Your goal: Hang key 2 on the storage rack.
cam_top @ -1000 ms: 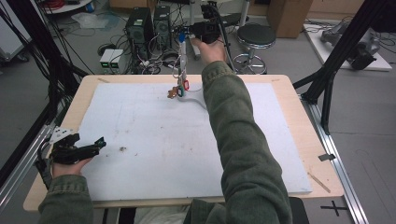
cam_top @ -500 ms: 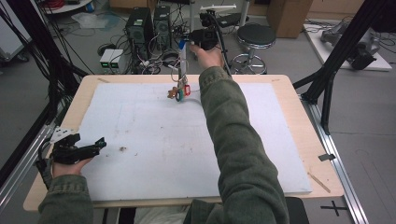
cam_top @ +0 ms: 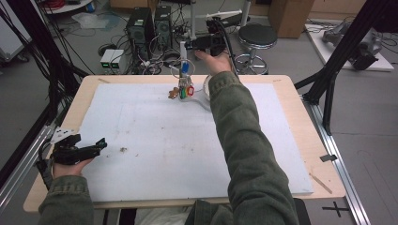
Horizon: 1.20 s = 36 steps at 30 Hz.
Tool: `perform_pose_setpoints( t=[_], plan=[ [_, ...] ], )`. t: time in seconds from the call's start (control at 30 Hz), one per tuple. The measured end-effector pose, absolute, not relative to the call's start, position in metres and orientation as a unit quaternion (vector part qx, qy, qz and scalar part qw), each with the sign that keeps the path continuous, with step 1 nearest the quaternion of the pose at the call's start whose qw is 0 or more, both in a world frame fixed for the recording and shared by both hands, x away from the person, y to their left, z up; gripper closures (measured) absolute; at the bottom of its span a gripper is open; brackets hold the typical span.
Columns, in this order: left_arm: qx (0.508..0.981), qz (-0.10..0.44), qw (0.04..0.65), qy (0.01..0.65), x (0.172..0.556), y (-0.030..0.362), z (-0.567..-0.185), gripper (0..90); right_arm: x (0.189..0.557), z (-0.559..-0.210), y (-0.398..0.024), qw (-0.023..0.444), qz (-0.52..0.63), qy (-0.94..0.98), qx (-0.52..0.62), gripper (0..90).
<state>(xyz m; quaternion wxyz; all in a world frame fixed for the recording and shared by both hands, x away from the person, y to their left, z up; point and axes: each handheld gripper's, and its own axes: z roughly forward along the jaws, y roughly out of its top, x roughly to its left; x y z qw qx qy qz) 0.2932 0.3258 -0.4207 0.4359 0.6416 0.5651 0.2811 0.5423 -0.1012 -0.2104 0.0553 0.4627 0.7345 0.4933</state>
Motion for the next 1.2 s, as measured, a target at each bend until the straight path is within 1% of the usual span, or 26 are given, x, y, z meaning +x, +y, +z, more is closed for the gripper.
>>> perform_pose_setpoints(
  t=[0.13,0.27,0.4,0.53,0.57,0.6,0.67,0.9,1.03,1.2],
  plan=[
    [0.642,0.282,0.434,0.566,0.293,0.326,-0.42,2.1,0.538,-0.212,-0.106,0.079,0.482,0.747,0.45,29.8],
    [0.64,0.283,0.433,0.568,0.294,0.326,-0.421,2.1,0.533,-0.216,-0.107,0.095,0.435,0.779,0.442,11.5],
    [0.641,0.284,0.432,0.567,0.293,0.326,-0.42,2.1,0.527,-0.221,-0.114,0.086,0.433,0.788,0.429,11.2],
    [0.64,0.285,0.432,0.568,0.292,0.326,-0.42,2.1,0.522,-0.222,-0.118,0.089,0.425,0.797,0.42,8.5],
    [0.64,0.284,0.432,0.568,0.292,0.326,-0.42,2.1,0.52,-0.222,-0.12,0.091,0.427,0.796,0.419,1.7],
    [0.641,0.284,0.431,0.568,0.292,0.325,-0.42,2.1,0.519,-0.223,-0.121,0.097,0.427,0.795,0.421,0.8],
    [0.642,0.283,0.43,0.567,0.292,0.325,-0.42,2.1,0.515,-0.224,-0.125,0.104,0.429,0.791,0.424,0.8],
    [0.644,0.285,0.427,0.567,0.292,0.325,-0.42,2.1,0.508,-0.232,-0.139,0.104,0.423,0.79,0.432,0.8],
    [0.644,0.285,0.427,0.568,0.292,0.325,-0.42,2.0,0.505,-0.237,-0.146,0.114,0.416,0.791,0.434,0.8],
    [0.645,0.284,0.426,0.568,0.292,0.325,-0.42,2.0,0.5,-0.244,-0.157,0.116,0.407,0.794,0.436,0.8]
  ],
)
